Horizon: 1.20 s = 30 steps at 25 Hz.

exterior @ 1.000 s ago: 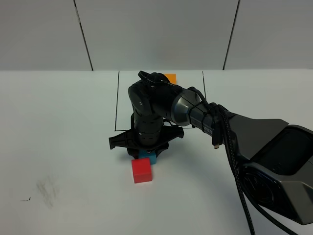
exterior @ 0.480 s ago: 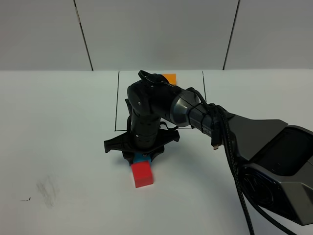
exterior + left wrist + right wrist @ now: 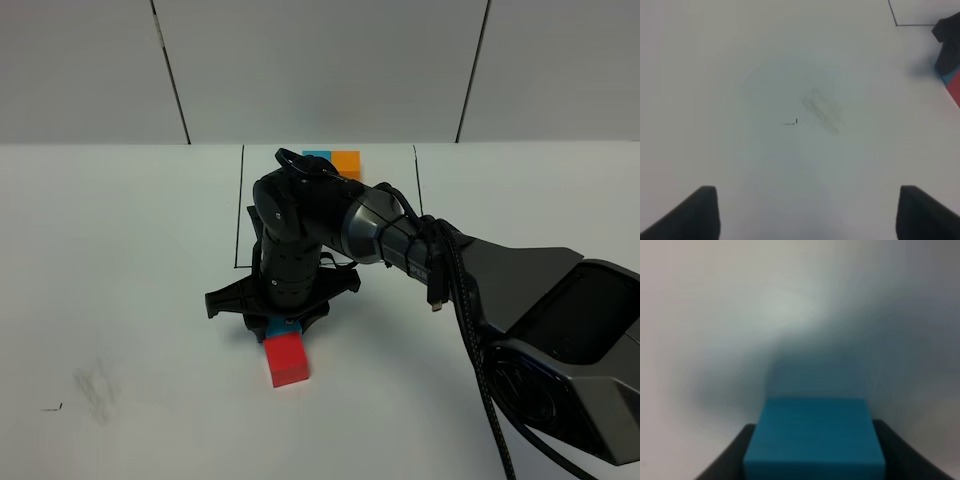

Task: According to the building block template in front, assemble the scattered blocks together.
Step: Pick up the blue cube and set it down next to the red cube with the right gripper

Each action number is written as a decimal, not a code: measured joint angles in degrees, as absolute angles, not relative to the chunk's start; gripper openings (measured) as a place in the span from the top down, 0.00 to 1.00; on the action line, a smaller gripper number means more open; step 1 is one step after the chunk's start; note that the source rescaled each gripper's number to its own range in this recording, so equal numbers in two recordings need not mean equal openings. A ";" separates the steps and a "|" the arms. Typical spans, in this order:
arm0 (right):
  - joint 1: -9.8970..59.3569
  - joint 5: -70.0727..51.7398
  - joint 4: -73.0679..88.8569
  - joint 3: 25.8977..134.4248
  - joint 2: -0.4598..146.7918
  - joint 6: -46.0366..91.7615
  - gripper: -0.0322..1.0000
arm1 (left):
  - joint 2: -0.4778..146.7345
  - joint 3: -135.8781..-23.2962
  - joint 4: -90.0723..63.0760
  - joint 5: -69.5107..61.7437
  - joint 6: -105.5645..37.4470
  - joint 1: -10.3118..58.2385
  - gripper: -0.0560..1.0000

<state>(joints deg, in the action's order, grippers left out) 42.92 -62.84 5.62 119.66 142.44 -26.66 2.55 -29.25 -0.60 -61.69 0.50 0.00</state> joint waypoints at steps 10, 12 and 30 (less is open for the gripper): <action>42.92 -62.65 5.62 119.66 142.44 -25.72 0.97 | 2.55 -29.25 -0.60 -61.69 0.50 0.00 0.39; 42.92 -62.36 5.69 119.66 142.44 -25.52 0.97 | 2.55 -29.25 -0.60 -61.69 0.50 0.00 0.39; 43.54 -56.77 2.64 119.82 142.33 -21.75 0.01 | 2.55 -29.25 -0.60 -61.69 0.50 0.00 0.39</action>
<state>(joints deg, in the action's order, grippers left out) 43.54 -56.77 2.64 119.82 142.33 -21.75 2.55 -29.25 -0.60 -61.69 0.50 0.00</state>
